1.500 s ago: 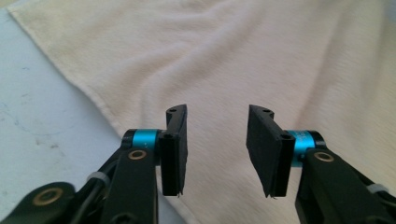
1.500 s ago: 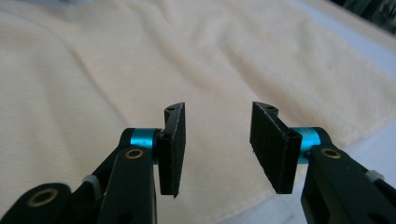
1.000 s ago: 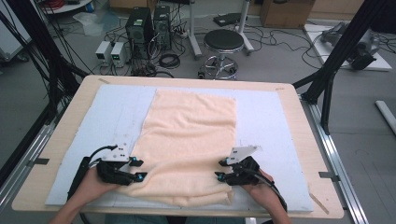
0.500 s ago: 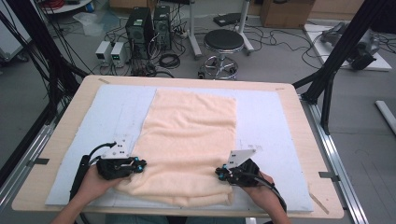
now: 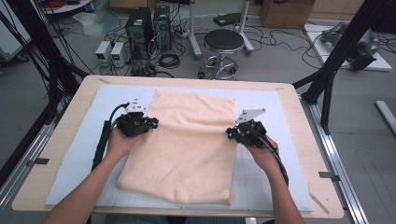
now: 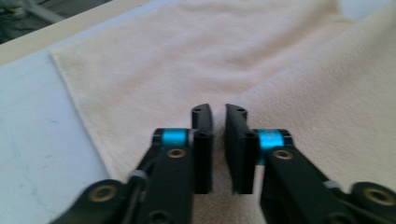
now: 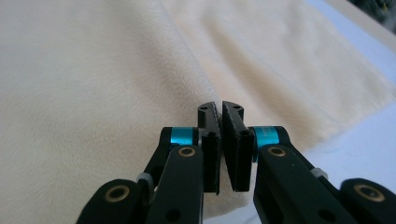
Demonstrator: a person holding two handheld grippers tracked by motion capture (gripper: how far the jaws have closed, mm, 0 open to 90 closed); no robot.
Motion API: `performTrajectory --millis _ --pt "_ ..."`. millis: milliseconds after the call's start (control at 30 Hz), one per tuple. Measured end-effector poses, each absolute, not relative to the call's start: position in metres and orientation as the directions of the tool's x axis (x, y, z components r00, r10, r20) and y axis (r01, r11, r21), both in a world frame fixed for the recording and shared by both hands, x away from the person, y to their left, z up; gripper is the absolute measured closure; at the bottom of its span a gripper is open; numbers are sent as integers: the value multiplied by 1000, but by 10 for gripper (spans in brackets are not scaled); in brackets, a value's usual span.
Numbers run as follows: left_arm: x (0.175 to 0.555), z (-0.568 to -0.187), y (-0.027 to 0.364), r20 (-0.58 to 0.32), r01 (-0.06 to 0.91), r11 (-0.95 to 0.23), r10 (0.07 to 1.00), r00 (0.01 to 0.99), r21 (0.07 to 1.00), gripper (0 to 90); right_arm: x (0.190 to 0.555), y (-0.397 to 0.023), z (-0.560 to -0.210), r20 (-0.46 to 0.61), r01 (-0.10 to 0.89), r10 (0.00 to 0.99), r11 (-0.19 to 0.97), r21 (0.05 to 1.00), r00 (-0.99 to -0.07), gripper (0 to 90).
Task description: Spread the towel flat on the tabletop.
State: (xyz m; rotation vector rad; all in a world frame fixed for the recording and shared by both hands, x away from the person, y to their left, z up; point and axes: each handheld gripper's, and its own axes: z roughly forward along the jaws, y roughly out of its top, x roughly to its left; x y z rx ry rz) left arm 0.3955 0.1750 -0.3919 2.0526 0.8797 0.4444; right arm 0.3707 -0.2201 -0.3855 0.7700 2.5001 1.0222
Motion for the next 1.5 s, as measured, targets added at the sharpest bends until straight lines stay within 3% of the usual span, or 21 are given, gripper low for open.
performTrajectory --millis 67,133,233,567,667,900,967,1000,1067,1100,1133,1200,1367,1500 --pt "403 -398 173 -62 469 -397 707 704 789 695 390 -222 -401 -58 413 632 570 710 -773 788" --pt "401 -400 176 -52 456 -424 686 726 782 680 398 -225 -414 -17 457 639 569 683 -769 711" --pt "391 -399 186 -35 426 -427 673 739 798 644 395 -228 -414 -5 452 627 567 689 -779 674" --pt "332 -392 215 -7 351 -475 587 810 807 568 331 -213 -379 -74 276 508 578 768 -858 605" --pt "308 -399 216 39 310 -484 585 810 818 475 317 -211 -389 -65 278 491 593 755 -869 567" --pt "286 -423 216 27 300 -557 503 864 774 454 289 -212 -420 11 326 468 598 732 -884 540" --pt "285 -429 215 -11 317 -585 466 885 746 493 286 -210 -426 7 324 455 622 713 -891 526" --pt "285 -434 214 -22 320 -608 444 896 727 559 284 -208 -430 19 335 453 630 700 -891 525" --pt "283 -436 214 -13 305 -596 442 897 743 620 283 -206 -437 11 330 445 646 689 -895 568" --pt "284 -435 214 -21 316 -597 447 894 737 661 282 -207 -438 17 327 442 637 698 -897 606" --pt "284 -434 213 -27 320 -593 449 893 739 751 282 -207 -438 26 332 440 637 696 -898 703" --pt "285 -431 209 -17 315 -601 448 894 734 837 282 -205 -436 28 328 427 648 688 -904 840" --pt "293 -404 205 -23 302 -525 472 881 796 847 282 -202 -420 -21 277 404 664 694 -915 860" --pt "314 -382 200 -3 302 -492 519 855 817 847 297 -212 -397 -85 264 455 648 715 -887 860"
